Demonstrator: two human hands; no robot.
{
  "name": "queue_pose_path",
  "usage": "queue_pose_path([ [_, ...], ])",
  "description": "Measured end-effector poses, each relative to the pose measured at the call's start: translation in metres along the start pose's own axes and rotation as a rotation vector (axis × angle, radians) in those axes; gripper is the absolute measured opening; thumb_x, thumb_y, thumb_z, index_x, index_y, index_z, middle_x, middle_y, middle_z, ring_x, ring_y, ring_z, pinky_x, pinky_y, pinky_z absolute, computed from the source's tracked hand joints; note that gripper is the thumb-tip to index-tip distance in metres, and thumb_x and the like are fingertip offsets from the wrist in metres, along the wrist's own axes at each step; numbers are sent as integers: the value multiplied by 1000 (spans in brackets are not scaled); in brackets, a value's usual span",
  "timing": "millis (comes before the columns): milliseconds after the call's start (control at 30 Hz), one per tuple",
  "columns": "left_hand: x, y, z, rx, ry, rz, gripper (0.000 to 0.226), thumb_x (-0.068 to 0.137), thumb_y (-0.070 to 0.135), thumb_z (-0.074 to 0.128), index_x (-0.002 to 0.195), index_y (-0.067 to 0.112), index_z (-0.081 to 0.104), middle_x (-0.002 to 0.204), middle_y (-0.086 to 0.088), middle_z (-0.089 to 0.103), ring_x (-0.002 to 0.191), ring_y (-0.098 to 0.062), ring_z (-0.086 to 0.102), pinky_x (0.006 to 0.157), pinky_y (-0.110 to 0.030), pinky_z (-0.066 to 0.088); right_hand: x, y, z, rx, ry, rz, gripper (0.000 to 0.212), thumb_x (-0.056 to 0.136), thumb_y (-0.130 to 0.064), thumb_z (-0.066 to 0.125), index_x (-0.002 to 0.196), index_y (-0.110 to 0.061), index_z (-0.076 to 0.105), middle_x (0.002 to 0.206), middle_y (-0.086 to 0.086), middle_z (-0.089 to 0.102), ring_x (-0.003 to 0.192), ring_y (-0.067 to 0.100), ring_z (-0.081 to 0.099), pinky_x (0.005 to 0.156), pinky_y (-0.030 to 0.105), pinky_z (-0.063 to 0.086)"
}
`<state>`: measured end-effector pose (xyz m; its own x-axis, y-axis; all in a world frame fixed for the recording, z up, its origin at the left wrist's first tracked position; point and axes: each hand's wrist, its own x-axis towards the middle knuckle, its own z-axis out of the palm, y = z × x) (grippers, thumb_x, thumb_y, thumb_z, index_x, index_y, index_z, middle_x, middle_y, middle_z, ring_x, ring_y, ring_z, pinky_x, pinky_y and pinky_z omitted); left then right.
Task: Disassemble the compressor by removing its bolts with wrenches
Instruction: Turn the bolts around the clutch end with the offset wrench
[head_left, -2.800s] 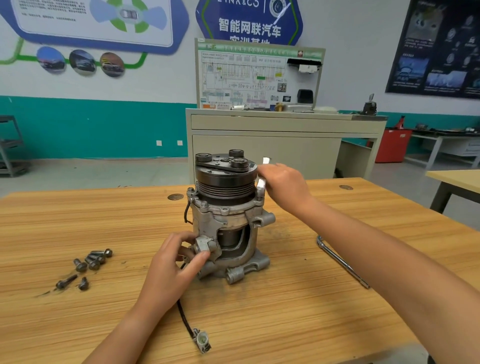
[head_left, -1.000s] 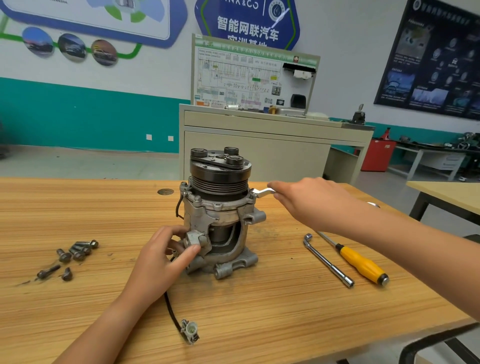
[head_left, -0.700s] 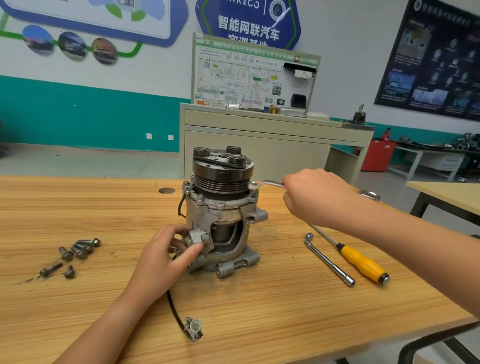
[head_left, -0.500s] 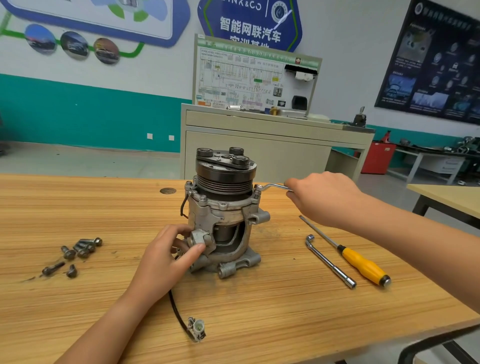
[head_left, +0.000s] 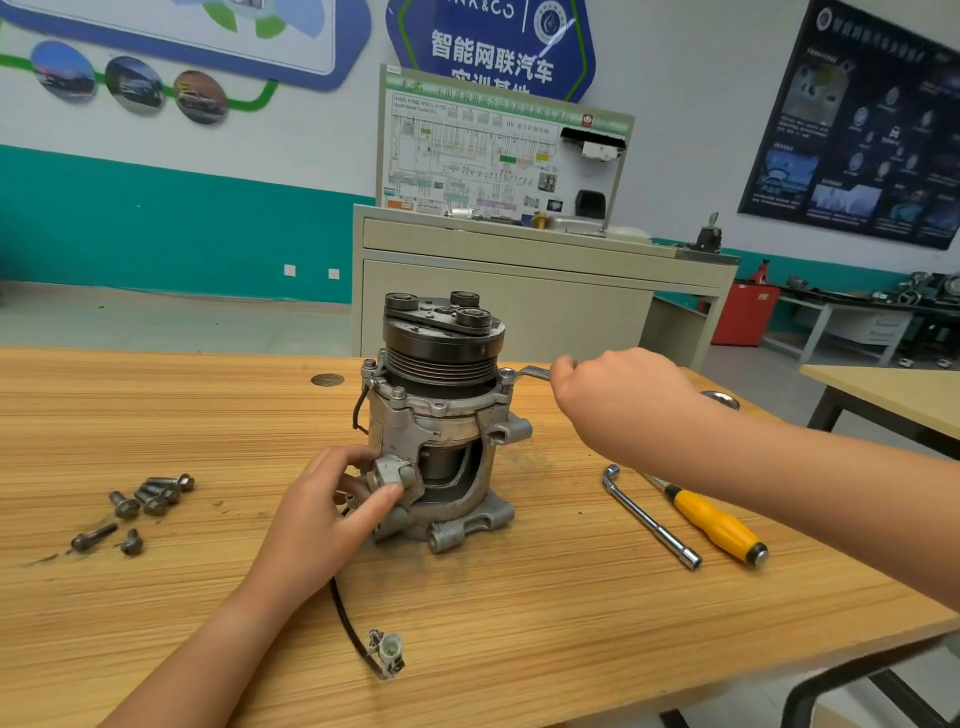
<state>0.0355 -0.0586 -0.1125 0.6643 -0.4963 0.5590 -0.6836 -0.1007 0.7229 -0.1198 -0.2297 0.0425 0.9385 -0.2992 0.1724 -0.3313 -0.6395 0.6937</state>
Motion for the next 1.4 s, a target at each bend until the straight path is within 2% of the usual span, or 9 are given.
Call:
queue_pose_path([
  [400, -1, 3, -1, 7, -8, -22, 28, 80, 22, 71, 104, 26, 57, 100, 14, 57, 83, 6, 57, 67, -9, 43, 5, 7, 15, 123, 56, -7, 18, 94, -20, 33, 105, -10, 43, 56, -2, 39, 45, 13, 38, 38, 23, 28],
  [633, 0, 0, -1, -8, -7, -11, 27, 79, 22, 72, 102, 27, 57, 99, 10, 59, 81, 3, 59, 70, -13, 44, 36, 30, 47, 22, 107, -57, 24, 92, -6, 41, 115, -13, 37, 59, -3, 37, 47, 13, 35, 42, 24, 24],
  [767, 1, -1, -1, -14, -10, -3, 27, 78, 20, 72, 99, 28, 57, 98, 11, 59, 80, 0, 60, 71, -12, 45, 71, 21, 63, 93, 418, -79, 29, 81, 10, 53, 107, -2, 56, 79, 9, 61, 79, 26, 61, 93, 44, 42],
  [867, 1, -1, -1, -21, -8, -2, 27, 78, 18, 72, 97, 30, 56, 97, 9, 59, 78, -2, 61, 72, -16, 47, 90, 5, 64, 229, 729, -47, 26, 58, 17, 74, 79, 4, 68, 78, 16, 71, 77, 27, 69, 85, 56, 46],
  [967, 1, 0, -2, -15, -9, 5, 29, 78, 18, 73, 95, 33, 55, 97, 10, 59, 78, -1, 61, 72, -16, 46, 95, -4, 65, 360, 759, -54, 31, 60, 16, 73, 89, 6, 69, 84, 17, 71, 79, 27, 70, 84, 54, 48],
  [1067, 1, -1, -2, -5, -3, 14, 29, 78, 19, 73, 96, 32, 56, 97, 10, 59, 81, 0, 60, 72, -11, 44, 79, 7, 58, 616, 692, 160, 39, 89, 1, 52, 128, 1, 49, 89, 17, 68, 80, 27, 64, 90, 48, 44],
  [1133, 1, -2, -2, 2, -6, 20, 28, 78, 19, 72, 99, 29, 57, 98, 11, 59, 81, 1, 59, 72, -8, 43, 54, 15, 50, 764, 645, 298, 46, 96, -9, 40, 141, -5, 30, 65, 7, 55, 56, 23, 49, 62, 36, 44],
  [1233, 0, -3, -3, 13, -13, 20, 28, 79, 22, 72, 101, 30, 56, 98, 12, 59, 81, 2, 60, 72, -6, 42, 11, 17, 35, 681, 492, 376, 50, 95, -9, 38, 143, -15, 25, 52, -5, 36, 44, 16, 37, 46, 29, 28],
  [1400, 0, 0, -3, 15, -11, 8, 28, 79, 23, 71, 102, 30, 56, 99, 15, 58, 83, 5, 58, 71, -5, 42, -21, 0, 14, 403, 118, 246, 54, 89, -8, 39, 140, -18, 25, 71, -3, 49, 60, 17, 40, 45, 27, 24],
])
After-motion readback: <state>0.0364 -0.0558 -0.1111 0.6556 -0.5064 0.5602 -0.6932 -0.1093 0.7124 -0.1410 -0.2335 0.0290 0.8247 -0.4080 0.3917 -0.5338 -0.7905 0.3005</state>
